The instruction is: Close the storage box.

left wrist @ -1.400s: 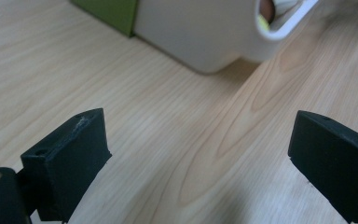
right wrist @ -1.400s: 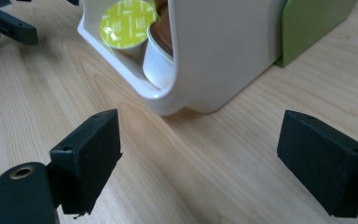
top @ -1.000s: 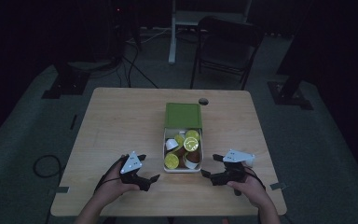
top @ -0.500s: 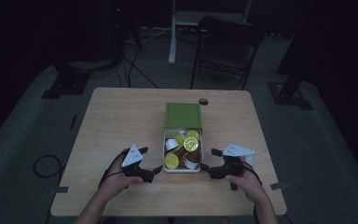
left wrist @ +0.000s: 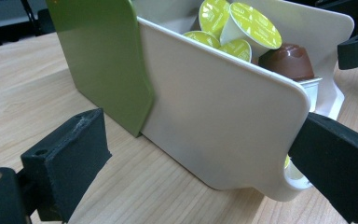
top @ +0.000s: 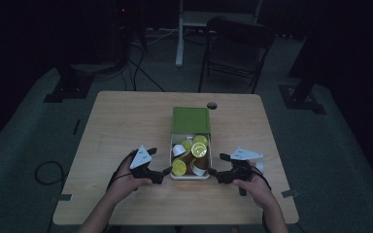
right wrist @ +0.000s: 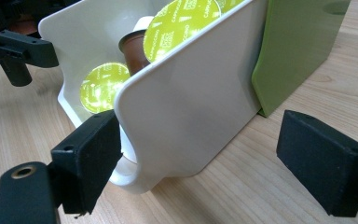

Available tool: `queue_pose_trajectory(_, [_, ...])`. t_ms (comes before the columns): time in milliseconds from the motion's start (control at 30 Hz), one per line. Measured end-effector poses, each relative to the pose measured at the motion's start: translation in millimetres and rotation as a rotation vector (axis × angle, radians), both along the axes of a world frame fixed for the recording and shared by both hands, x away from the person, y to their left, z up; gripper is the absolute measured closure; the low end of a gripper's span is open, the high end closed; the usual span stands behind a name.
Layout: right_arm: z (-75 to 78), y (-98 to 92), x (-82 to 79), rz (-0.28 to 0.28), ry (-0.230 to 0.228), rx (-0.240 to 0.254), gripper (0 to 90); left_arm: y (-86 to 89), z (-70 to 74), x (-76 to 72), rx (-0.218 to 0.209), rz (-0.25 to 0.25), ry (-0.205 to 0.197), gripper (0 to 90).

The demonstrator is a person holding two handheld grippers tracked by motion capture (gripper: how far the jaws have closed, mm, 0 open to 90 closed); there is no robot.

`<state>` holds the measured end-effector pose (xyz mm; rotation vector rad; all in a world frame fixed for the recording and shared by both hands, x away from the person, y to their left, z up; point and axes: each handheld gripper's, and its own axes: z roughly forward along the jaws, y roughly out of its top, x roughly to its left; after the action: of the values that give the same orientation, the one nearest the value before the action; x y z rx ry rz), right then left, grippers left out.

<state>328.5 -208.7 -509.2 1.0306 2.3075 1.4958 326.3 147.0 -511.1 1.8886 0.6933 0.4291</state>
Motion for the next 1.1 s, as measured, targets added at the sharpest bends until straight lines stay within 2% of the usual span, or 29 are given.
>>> queue_pose_trajectory(300, [0.0,-0.5,2.4,-0.013,0.003,-0.009,13.3,-2.6,1.7,3.5,0.022,-0.004,-0.002,4.9])
queue_pose_trajectory(1100, [1.5,1.7,9.2,-0.017,0.0,-0.021,12.6,-2.6,1.6,12.8,0.026,0.009,0.011,4.9])
